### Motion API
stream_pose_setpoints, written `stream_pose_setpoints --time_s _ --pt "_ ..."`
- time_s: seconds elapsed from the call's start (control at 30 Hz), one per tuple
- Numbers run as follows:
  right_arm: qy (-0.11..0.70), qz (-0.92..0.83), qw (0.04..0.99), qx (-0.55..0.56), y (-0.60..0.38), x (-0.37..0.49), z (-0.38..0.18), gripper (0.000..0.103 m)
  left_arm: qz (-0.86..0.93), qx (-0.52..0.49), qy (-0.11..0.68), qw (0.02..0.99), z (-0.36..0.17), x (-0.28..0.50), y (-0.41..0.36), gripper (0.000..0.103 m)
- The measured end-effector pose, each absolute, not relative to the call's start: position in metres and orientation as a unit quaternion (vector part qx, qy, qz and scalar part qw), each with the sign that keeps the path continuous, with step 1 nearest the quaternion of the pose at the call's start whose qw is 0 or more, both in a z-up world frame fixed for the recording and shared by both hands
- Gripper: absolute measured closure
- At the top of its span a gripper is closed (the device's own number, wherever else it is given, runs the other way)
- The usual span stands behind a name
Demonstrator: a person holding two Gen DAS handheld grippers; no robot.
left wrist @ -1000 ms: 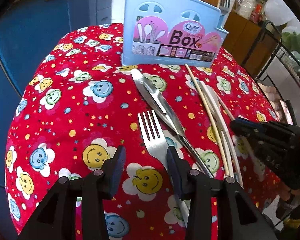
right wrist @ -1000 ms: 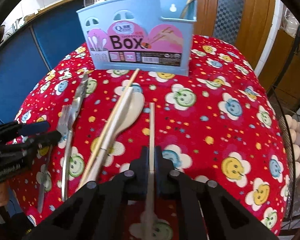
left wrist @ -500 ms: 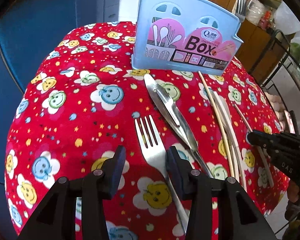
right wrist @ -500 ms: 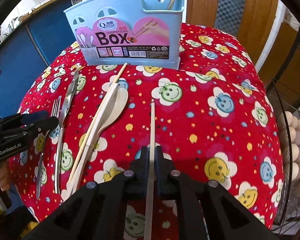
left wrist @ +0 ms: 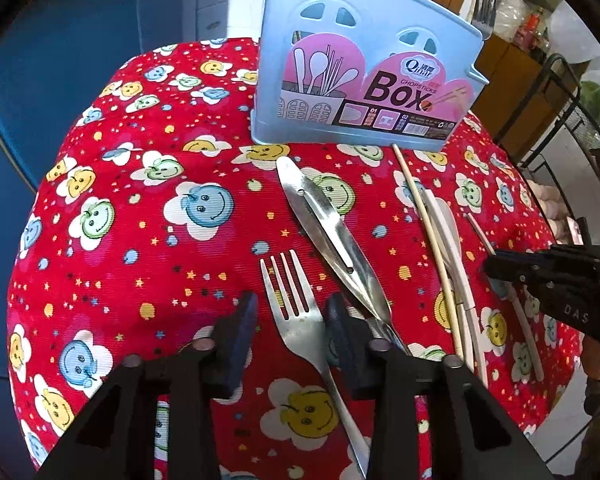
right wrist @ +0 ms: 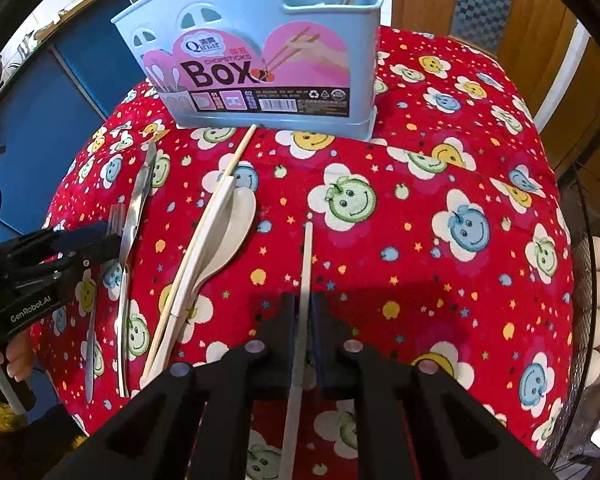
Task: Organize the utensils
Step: 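Grasp a metal fork with the left tool while the right tool grasps a wooden chopstick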
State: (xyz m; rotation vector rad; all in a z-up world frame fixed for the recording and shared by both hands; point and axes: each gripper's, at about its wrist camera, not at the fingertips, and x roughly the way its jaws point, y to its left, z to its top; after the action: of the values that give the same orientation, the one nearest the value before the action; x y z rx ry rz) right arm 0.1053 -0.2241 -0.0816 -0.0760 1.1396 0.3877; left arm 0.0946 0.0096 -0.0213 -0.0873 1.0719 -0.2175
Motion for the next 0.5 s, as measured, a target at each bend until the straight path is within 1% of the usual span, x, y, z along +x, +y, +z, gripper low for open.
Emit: stream_pose_setpoints --time_s 0.07,0.1,0.3,0.33,0.37,0.5 --pt "0.537 0.184 0.823 -0.036 -0.223 0.108 -0.082 0.092 -0.113 -0.054 0.513 0.849 -0.021 0.094 0.009 0.087" --pt "0.537 0.184 0.822 -0.036 -0.222 0.109 -0.082 0.092 -0.117 -0.063 0.514 0.847 -0.021 0.094 0.009 0.09" --pt "0.531 0.191 0.825 -0.037 -0.221 0.112 -0.082 0.092 -0.122 -0.087 0.512 0.846 -0.021 0.09 0.01 0.091" --pt "0.528 0.192 0.826 -0.038 -0.222 0.112 -0.082 0.094 -0.121 -0.084 0.509 0.848 -0.02 0.088 0.009 0.095" --pt "0.524 0.192 0.829 -0.04 -0.222 0.111 -0.081 0.095 -0.12 -0.082 0.506 0.85 -0.019 0.087 0.009 0.097" --pt "0.519 0.196 0.831 -0.037 -0.224 0.108 -0.082 0.095 -0.126 -0.071 0.504 0.852 -0.014 0.083 0.005 0.098"
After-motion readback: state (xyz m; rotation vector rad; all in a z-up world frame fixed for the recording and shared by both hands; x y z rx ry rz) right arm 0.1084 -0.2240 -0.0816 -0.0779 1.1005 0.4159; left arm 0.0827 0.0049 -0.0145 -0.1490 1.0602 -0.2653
